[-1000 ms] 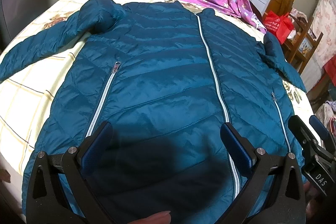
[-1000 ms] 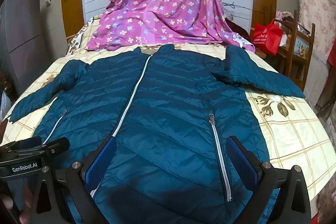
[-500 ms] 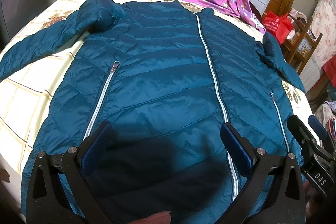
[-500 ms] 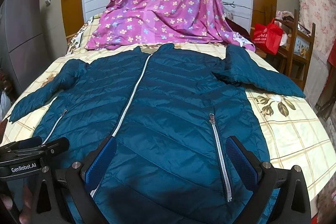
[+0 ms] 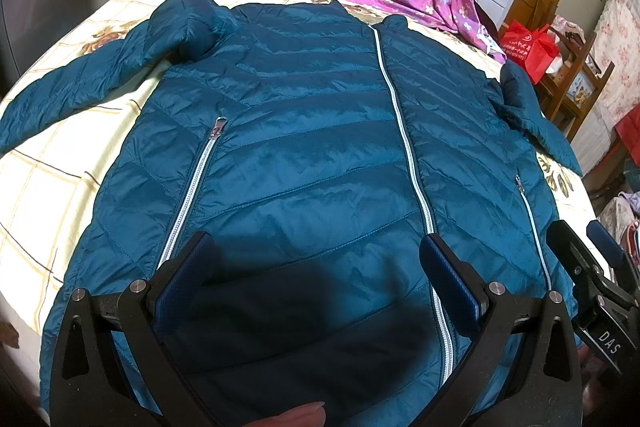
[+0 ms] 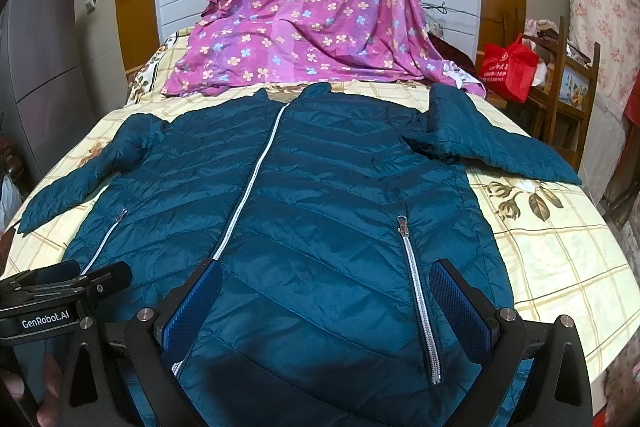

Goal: Fold large clothes

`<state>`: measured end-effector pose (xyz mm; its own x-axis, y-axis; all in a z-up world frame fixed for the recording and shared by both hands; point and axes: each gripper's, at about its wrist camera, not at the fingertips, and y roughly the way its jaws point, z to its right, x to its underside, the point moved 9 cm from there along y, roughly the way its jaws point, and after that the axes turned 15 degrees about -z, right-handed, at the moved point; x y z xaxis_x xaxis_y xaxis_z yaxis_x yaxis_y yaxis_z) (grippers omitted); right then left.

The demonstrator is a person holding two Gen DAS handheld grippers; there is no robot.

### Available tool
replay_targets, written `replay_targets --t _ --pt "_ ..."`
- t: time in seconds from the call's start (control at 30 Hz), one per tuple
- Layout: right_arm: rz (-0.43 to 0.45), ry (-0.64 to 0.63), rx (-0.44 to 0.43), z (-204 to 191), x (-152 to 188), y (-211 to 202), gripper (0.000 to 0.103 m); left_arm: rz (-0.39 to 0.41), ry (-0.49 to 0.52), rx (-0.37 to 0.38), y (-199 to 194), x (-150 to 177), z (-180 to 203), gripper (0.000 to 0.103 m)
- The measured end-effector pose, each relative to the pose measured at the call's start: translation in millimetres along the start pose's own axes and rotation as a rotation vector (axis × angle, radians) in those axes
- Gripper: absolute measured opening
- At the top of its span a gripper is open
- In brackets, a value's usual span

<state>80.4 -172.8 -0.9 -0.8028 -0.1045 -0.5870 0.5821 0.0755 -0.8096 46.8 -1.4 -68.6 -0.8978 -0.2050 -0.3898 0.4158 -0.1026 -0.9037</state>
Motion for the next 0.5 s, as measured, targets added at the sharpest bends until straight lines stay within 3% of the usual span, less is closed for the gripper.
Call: replay_targets --t 0.5 --pt "0.000 0.000 -0.001 0.0 0.0 -0.2 0.103 -0.001 -0.001 0.002 -0.1 -1.3 -1.4 0.103"
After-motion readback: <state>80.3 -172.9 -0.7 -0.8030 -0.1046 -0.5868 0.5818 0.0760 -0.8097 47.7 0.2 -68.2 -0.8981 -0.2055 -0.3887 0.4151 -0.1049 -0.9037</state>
